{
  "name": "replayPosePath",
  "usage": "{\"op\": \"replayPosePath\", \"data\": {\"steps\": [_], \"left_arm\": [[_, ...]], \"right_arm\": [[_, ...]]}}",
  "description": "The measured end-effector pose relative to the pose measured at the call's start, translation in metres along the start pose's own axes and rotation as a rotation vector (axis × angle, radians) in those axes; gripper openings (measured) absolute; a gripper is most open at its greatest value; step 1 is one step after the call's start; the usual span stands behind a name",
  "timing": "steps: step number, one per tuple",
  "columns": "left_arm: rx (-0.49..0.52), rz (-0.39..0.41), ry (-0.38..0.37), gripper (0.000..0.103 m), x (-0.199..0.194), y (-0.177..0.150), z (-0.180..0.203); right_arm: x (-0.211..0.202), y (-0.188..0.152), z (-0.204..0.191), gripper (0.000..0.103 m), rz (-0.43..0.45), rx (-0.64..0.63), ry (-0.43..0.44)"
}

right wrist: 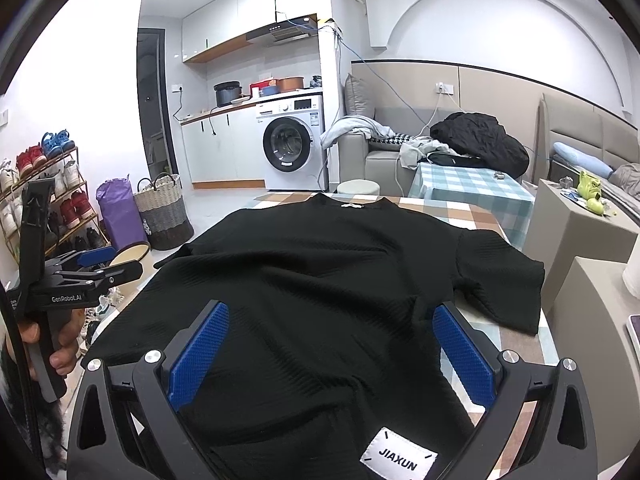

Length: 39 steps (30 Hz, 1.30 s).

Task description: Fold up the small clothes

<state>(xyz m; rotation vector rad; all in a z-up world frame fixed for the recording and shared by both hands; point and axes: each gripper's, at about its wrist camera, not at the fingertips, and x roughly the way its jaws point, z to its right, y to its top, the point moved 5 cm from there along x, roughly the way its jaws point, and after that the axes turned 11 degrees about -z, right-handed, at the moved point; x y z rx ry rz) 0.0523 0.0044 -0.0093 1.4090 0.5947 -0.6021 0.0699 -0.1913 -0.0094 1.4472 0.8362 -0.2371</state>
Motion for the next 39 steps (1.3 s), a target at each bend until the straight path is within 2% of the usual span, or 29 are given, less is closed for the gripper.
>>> {"op": "replayPosePath", "data": {"steps": [39], "left_arm": [[-0.003, -0.004, 0.001, 0.102, 0.0000, 0.0009, 0.0000]], "right_arm": [[0.0020, -0.0007, 0.0089, 0.103, -0.007, 0.029, 0.015]]}}
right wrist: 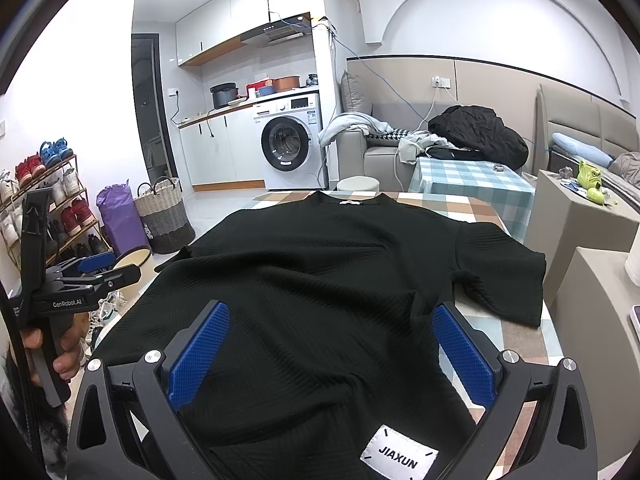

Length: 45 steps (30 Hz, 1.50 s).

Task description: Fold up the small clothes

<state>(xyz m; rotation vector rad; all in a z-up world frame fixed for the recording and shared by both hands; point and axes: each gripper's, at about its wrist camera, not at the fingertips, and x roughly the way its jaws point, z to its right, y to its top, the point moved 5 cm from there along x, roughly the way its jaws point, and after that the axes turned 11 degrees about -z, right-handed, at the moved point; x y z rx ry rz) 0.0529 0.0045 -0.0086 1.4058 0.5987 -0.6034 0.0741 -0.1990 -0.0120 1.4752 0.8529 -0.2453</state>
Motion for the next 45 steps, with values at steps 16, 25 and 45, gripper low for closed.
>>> {"op": "replayPosePath", "data": {"steps": [16, 25, 45], "left_arm": [[-0.002, -0.010, 0.000, 0.102, 0.003, -0.002, -0.001], [-0.011, -0.052, 0.007, 0.102, 0.021, -0.005, -0.005], [-0.180, -0.227, 0.114, 0.088, 0.062, -0.073, -0.113]], "right_arm": [[0.003, -0.002, 0.003, 0.103, -0.019, 0.006, 0.006], [0.016, -0.009, 0.024, 0.103, -0.084, 0.093, 0.079], [0.027, -0.089, 0.098, 0.103, -0.292, 0.260, 0.039]]}}
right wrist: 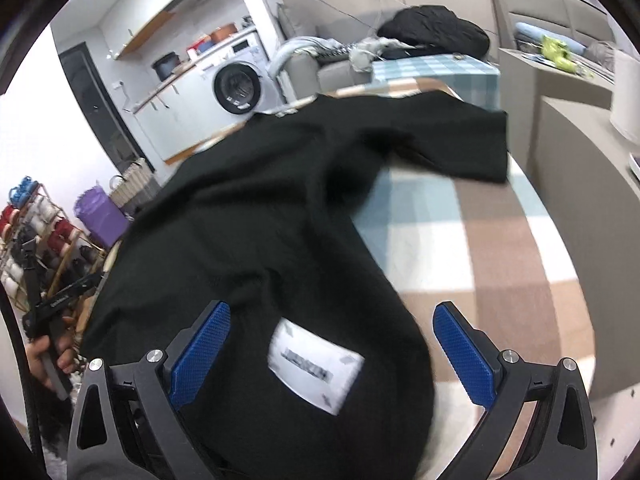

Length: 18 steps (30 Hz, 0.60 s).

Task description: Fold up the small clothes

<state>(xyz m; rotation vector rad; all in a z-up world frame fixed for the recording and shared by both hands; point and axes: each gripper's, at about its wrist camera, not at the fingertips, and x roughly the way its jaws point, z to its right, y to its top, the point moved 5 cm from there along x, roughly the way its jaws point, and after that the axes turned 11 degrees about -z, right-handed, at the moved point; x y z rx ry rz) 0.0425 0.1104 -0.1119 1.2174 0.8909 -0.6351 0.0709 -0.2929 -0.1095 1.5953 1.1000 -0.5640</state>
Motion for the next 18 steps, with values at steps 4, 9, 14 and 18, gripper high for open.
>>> {"op": "replayPosePath", "data": {"steps": [4, 9, 14, 18], "left_arm": [[-0.003, -0.049, 0.013, 0.079, 0.017, -0.008, -0.012], [0.035, -0.069, 0.016, 0.068, 0.032, -0.004, 0.003], [0.061, -0.069, 0.025, 0.056, 0.043, 0.009, 0.013], [0.078, -0.068, 0.004, 0.011, 0.045, 0.015, 0.018]], "right_arm": [[0.005, -0.002, 0.009, 0.103, -0.005, 0.013, 0.013], [0.017, 0.012, 0.001, 0.099, -0.020, 0.001, 0.008], [0.032, 0.029, -0.006, 0.083, -0.042, -0.030, -0.015], [0.045, 0.041, -0.005, 0.033, -0.074, -0.029, -0.078]]}}
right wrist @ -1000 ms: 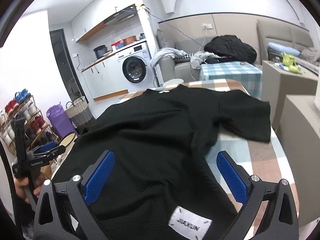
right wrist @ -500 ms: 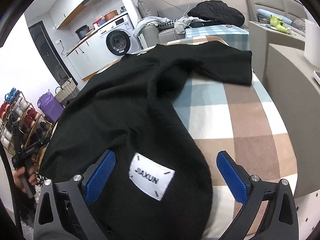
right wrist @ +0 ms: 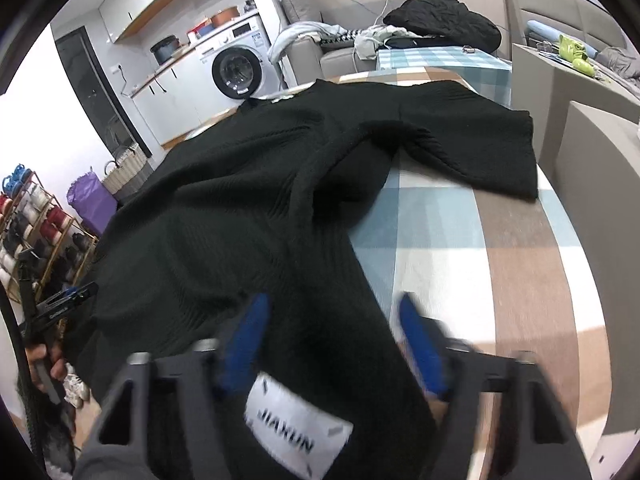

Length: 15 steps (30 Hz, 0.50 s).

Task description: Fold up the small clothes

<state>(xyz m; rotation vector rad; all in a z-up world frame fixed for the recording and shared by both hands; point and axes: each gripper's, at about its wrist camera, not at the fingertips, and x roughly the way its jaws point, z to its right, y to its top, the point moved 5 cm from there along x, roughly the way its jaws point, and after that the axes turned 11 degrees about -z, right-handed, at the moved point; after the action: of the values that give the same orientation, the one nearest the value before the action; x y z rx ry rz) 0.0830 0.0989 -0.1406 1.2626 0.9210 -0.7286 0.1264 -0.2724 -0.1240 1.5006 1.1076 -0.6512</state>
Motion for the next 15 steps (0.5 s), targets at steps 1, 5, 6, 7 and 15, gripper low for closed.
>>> {"op": "replayPosePath", "data": {"steps": [1, 5, 6, 7, 15], "left_arm": [[0.002, 0.002, 0.013, 0.007, 0.000, 0.001, 0.000], [0.014, -0.010, 0.002, 0.006, -0.005, -0.005, 0.002], [0.017, -0.021, -0.010, 0.006, -0.008, -0.010, 0.005], [0.018, -0.031, -0.016, 0.006, -0.009, -0.014, 0.006], [-0.047, -0.050, -0.061, 0.019, -0.028, -0.012, 0.002]], "right_arm": [[0.001, 0.002, 0.002, 0.011, -0.005, 0.001, -0.026], [-0.010, -0.004, 0.019, 0.004, -0.009, 0.026, -0.064], [-0.016, -0.010, 0.028, 0.004, -0.027, 0.048, -0.063], [-0.019, -0.015, 0.033, 0.004, -0.037, 0.065, -0.061], [-0.039, -0.012, 0.059, 0.027, -0.050, 0.154, -0.050]]}}
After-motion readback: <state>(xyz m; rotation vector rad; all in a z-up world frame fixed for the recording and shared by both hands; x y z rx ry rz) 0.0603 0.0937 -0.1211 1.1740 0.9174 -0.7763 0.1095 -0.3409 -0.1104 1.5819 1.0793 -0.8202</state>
